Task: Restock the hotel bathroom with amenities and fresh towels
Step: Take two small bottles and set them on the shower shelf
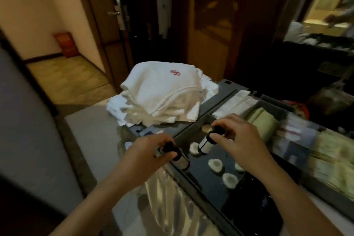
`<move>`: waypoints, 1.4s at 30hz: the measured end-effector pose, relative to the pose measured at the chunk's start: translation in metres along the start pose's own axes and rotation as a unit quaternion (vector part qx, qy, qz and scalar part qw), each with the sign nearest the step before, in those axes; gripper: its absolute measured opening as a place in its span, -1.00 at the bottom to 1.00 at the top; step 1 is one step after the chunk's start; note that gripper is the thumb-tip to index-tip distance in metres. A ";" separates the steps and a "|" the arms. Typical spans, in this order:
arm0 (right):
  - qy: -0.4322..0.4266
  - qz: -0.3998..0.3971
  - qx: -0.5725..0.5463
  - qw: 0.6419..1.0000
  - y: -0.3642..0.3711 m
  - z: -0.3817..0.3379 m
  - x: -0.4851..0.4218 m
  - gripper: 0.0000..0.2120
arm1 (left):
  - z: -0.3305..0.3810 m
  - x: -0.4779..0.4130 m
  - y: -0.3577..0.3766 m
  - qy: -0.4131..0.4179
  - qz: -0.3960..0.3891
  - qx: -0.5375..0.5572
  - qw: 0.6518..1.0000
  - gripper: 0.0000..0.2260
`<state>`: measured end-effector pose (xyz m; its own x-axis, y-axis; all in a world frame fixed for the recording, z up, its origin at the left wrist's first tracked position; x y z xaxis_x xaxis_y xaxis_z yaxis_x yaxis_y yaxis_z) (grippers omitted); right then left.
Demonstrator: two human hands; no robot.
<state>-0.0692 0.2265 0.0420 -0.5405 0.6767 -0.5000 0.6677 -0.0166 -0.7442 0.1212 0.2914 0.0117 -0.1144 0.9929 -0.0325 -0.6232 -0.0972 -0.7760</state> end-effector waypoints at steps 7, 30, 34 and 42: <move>-0.138 -0.101 -0.098 0.980 0.079 -0.088 -0.058 -0.86 | -0.077 0.056 -0.067 -0.108 0.067 0.002 0.992 -0.93; -0.484 -0.310 -0.332 0.748 0.365 -0.596 -0.021 -0.81 | -0.319 0.496 -0.291 -0.491 0.374 -0.026 0.787 -0.90; -0.531 -0.352 -0.366 0.679 0.396 -0.674 0.011 -0.82 | -0.331 0.579 -0.298 -0.543 0.424 -0.027 0.725 -0.91; -0.617 -0.371 -0.383 0.580 0.457 -0.803 0.067 -0.80 | -0.367 0.696 -0.314 -0.622 0.476 -0.041 0.621 -0.85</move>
<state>0.6104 0.8555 0.0244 -0.4640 -0.7594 -0.4560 -0.2057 0.5931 -0.7784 0.5209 1.0384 0.0010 -0.9409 -0.3374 -0.0289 0.2201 -0.5445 -0.8094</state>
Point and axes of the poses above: each hand's wrist, its own x-axis away from the middle knuckle, its own y-axis out of the palm, z = x × y, the point moved 7 cm from there along -x, towards the middle knuckle, and after that the axes turned 13 degrees about -y, right-handed, at the moved point
